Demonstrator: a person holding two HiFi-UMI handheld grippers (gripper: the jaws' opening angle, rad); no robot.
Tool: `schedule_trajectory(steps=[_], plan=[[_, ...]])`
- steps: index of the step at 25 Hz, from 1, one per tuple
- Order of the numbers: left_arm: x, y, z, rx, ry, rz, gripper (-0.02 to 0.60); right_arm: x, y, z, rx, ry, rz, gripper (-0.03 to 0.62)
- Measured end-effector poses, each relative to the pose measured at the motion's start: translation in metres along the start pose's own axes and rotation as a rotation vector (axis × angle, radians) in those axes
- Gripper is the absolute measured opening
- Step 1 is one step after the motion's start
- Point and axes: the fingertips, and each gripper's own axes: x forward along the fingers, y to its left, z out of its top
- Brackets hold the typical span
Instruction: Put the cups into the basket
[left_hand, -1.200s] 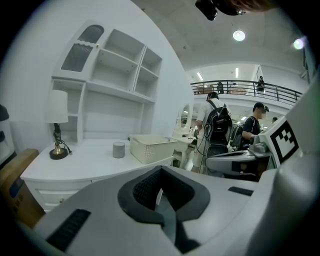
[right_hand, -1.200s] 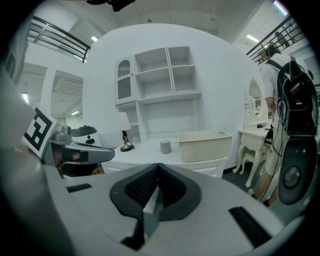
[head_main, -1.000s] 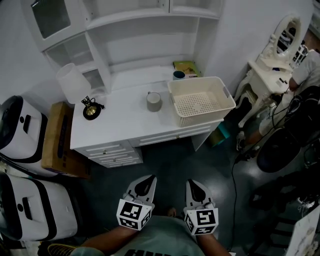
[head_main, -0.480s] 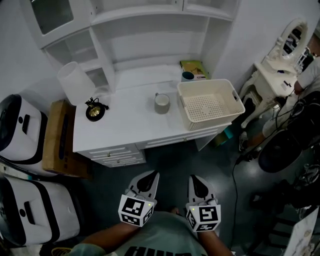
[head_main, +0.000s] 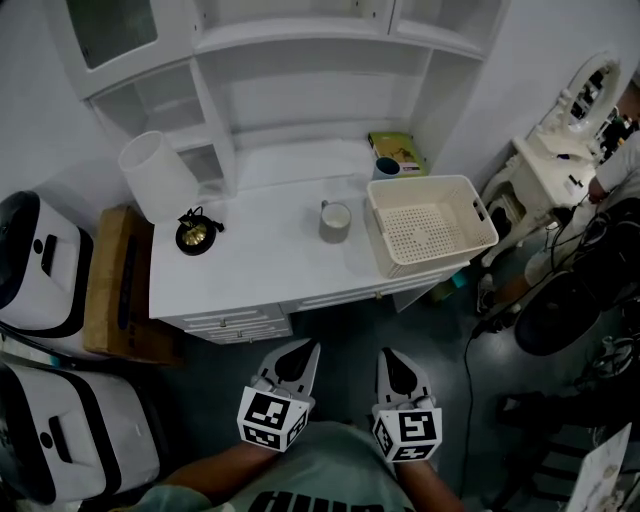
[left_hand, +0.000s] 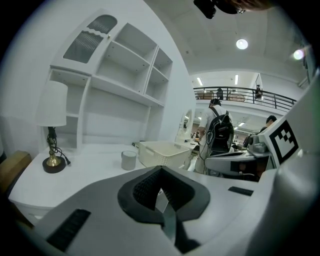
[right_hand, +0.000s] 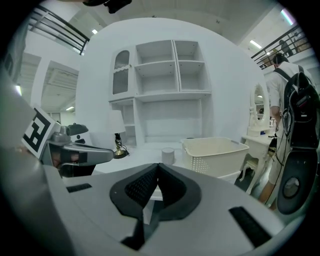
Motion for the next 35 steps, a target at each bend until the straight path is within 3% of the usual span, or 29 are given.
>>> schedule_trajectory(steps=[8,19,29,35], plan=[[0.009,0.023,0.022,0.021,-0.004,-0.04,0.006,0.023,0.014,0.022,0.002,-0.013,-0.022,0.014],[0.007,0.064,0.027,0.021,0.0,-0.039,0.006,0.057,0.038,0.031,0.007,-0.015,-0.026,0.014],[0.012,0.082,0.032,0.001,0.005,-0.022,0.006,0.077,0.047,0.039,-0.014,-0.002,0.003,0.014],[0.024,0.093,0.038,-0.003,0.008,0.027,0.006,0.098,0.039,0.042,-0.015,0.011,0.037,0.014]])
